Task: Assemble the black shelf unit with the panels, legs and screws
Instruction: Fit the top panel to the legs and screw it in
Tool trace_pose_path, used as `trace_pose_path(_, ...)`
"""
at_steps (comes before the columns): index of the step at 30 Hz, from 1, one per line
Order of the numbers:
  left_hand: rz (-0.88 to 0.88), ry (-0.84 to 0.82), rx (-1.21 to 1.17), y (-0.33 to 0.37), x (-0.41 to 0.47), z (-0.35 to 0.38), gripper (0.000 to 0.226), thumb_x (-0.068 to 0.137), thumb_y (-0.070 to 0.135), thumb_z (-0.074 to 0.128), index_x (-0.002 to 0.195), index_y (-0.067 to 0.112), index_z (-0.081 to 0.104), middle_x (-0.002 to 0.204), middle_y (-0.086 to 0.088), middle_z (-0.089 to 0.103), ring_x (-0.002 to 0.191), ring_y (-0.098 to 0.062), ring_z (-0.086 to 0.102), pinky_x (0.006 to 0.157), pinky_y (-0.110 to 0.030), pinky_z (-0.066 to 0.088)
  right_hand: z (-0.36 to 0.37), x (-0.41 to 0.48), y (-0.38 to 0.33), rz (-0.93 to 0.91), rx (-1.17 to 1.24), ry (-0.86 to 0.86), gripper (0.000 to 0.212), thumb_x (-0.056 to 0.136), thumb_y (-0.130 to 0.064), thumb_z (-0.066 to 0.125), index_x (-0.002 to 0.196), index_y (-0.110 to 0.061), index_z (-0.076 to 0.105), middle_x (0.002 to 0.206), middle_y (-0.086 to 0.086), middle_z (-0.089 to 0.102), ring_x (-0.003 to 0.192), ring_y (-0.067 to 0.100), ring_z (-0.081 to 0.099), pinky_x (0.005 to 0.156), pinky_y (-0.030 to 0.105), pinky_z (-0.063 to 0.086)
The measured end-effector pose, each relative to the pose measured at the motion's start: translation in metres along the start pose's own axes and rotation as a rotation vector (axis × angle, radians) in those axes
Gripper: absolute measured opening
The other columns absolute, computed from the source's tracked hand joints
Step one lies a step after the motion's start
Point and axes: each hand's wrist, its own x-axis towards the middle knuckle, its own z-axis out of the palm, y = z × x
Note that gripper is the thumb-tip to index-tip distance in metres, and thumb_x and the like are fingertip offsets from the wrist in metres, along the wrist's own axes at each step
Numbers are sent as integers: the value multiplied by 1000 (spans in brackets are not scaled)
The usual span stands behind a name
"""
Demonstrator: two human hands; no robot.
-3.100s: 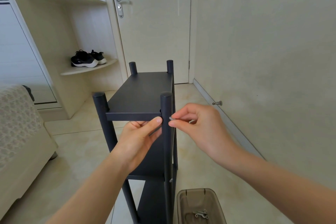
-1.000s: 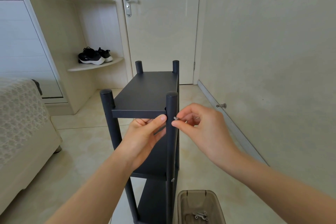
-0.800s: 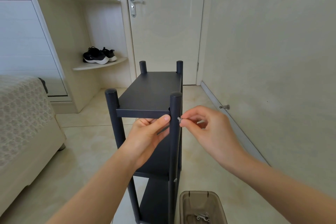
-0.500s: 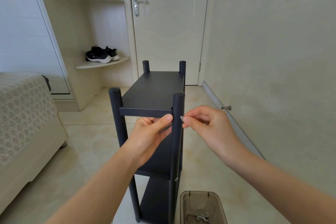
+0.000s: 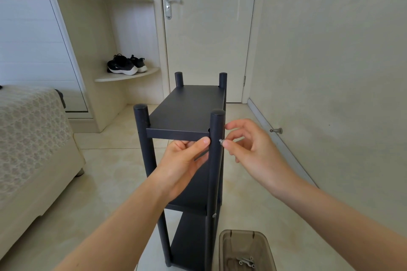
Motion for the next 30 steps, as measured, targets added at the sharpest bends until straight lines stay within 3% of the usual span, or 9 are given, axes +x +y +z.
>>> trace_pose_path(3, 11, -8, -2, 1, -1, 1, 51, 85, 21, 66, 119, -16, 58, 121, -28, 64, 112, -26, 68, 94, -29, 55, 1, 0, 3, -69, -26, -9, 22, 93, -17, 62, 111, -27, 55, 88, -7, 63, 86, 10, 63, 75, 20, 45)
trace_pose_path(5, 18, -18, -8, 2, -2, 1, 50, 86, 21, 66, 120, -15, 57, 124, -29, 62, 113, -26, 68, 97, -32, 54, 1, 0, 4, -66, 31, -5, 21, 92, -15, 64, 107, -27, 55, 84, -6, 65, 78, 7, 62, 73, 21, 46)
trace_pose_path(7, 21, -23, -12, 2, -2, 2, 50, 87, 21, 66, 120, -15, 57, 124, -30, 62, 114, -27, 67, 97, -32, 54, 0, 1, 5, -69, 66, 1, 18, 90, -13, 66, 100, -25, 57, 79, -5, 66, 70, 5, 61, 70, 21, 47)
trace_pose_path(11, 16, -13, -12, 1, -1, 2, 55, 84, 23, 67, 121, -16, 56, 124, -28, 63, 113, -25, 68, 101, -35, 51, -2, 3, 6, -112, 29, -9, 15, 88, -14, 70, 82, -26, 63, 76, -8, 66, 73, 7, 62, 69, 24, 47)
trace_pose_path(16, 7, -31, -26, 1, 0, 0, 52, 86, 21, 66, 121, -16, 56, 123, -27, 65, 113, -26, 68, 100, -34, 53, -3, 1, 6, -215, -87, 8, 14, 90, -13, 66, 89, -27, 65, 86, -9, 67, 83, 9, 64, 70, 15, 47)
trace_pose_path(22, 17, -24, -13, 0, 1, -3, 55, 85, 21, 67, 120, -18, 55, 125, -33, 59, 118, -31, 64, 98, -33, 54, -1, 1, 7, -210, -79, 29, 10, 90, -15, 67, 89, -25, 65, 85, -7, 67, 82, 9, 64, 69, 15, 47)
trace_pose_path(30, 7, -35, -14, 1, 1, -2, 48, 87, 21, 66, 117, -15, 59, 115, -24, 69, 113, -25, 68, 97, -32, 54, -3, -3, 5, -286, -220, 11, 9, 92, -15, 64, 90, -24, 64, 87, -12, 65, 89, 2, 60, 75, 10, 47)
